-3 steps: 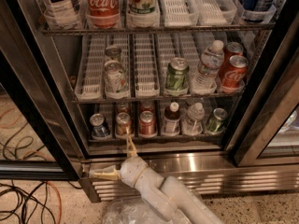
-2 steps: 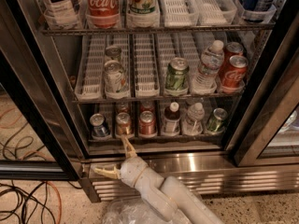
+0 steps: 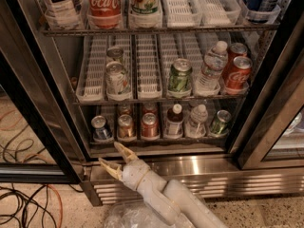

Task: Pick pepsi can from bottom shelf of fridge

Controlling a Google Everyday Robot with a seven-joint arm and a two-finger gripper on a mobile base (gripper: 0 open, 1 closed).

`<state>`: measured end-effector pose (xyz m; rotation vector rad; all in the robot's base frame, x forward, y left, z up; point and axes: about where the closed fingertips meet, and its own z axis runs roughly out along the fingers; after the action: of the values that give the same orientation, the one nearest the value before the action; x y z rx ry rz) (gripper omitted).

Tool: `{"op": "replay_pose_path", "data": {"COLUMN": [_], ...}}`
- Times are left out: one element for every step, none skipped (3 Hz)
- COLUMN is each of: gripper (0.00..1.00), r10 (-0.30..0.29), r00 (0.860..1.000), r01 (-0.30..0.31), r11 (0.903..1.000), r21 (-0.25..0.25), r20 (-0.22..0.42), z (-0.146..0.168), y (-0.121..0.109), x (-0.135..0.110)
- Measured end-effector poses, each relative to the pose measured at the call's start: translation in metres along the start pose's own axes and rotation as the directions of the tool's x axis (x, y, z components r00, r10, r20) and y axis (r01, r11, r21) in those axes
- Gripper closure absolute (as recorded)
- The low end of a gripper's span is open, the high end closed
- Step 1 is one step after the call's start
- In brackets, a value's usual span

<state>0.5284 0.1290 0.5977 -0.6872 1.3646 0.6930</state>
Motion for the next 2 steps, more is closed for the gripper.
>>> {"op": "replay_pose_path", "data": {"gripper": [0.46, 0.42], "r10": [0.0, -0.008], "r00": [1.0, 1.0], "r01": [0.0, 0.008], "r11": [1.0, 0.9998], "r21": [0.0, 0.017], "r20": [0.0, 0.002], "z": [0.0002, 0.0035], "y": [0.0001, -0.0036], "x": [0.0001, 0.0031]}}
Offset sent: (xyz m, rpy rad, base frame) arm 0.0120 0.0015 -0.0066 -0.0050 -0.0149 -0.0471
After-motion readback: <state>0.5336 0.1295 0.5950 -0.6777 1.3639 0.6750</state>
